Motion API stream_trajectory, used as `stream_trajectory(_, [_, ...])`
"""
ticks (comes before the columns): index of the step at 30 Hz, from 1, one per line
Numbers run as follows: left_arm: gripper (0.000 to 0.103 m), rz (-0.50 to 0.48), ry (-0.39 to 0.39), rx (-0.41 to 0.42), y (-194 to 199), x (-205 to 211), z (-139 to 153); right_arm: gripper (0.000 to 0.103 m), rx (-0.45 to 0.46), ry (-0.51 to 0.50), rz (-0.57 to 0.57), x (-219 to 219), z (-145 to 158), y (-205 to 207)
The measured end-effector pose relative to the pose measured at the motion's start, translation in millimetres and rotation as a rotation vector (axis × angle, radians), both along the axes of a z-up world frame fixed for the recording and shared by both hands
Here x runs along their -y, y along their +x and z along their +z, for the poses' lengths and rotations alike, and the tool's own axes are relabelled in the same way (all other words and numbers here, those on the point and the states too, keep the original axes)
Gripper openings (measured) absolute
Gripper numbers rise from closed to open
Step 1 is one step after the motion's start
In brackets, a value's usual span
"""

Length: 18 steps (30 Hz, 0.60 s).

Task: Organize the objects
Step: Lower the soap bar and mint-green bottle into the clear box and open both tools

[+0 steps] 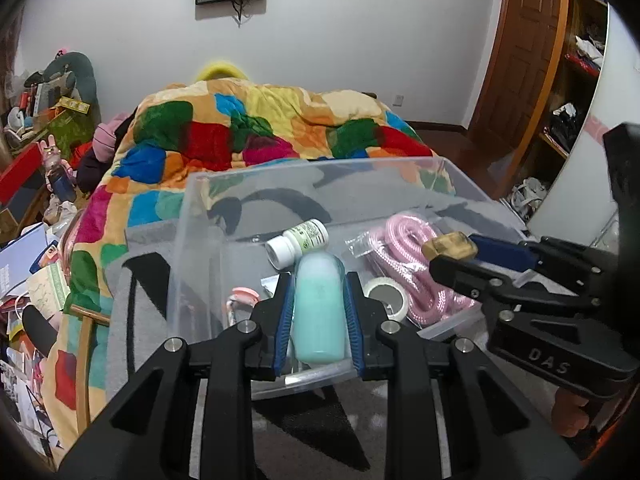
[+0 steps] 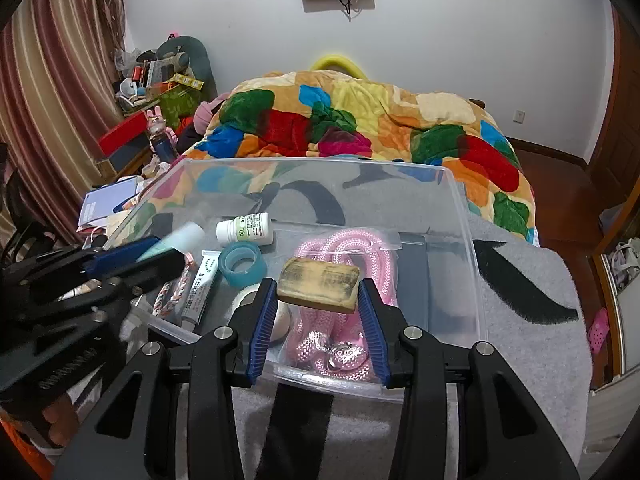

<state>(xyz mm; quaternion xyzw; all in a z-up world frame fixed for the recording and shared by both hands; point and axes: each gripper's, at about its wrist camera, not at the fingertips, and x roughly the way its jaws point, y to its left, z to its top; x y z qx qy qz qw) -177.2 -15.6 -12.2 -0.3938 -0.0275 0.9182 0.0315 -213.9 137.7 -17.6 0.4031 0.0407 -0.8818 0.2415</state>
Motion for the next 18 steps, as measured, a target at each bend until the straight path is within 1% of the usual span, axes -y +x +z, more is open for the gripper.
stream_trajectory(3, [0.025, -0.004, 0.009, 0.006, 3, 0, 0, 0.039, -0.011, 0.012, 0.009, -1, 4, 5])
stream_trajectory(6, [0.026, -0.006, 0.017, -0.004, 8, 1, 4, 0.044, -0.027, 0.005, 0.017, -3, 11, 11])
stream_trajectory(10, [0.026, -0.002, 0.013, -0.046, 22, 4, 16, 0.046, -0.065, -0.015, 0.029, -6, 24, 24])
stream_trajectory(12, [0.027, 0.001, 0.013, -0.077, 33, 5, 24, 0.051, -0.091, -0.029, 0.033, -11, 32, 33])
stream_trajectory(14, [0.037, 0.010, 0.008, -0.107, 43, 6, 29, 0.061, -0.114, -0.048, 0.032, -16, 38, 43])
stream_trajectory(16, [0.053, 0.025, -0.001, -0.151, 57, 6, 35, 0.066, -0.131, -0.068, 0.033, -21, 43, 51])
stream_trajectory(18, [0.060, 0.034, -0.008, -0.187, 68, 7, 38, 0.071, -0.154, -0.082, 0.036, -26, 46, 62])
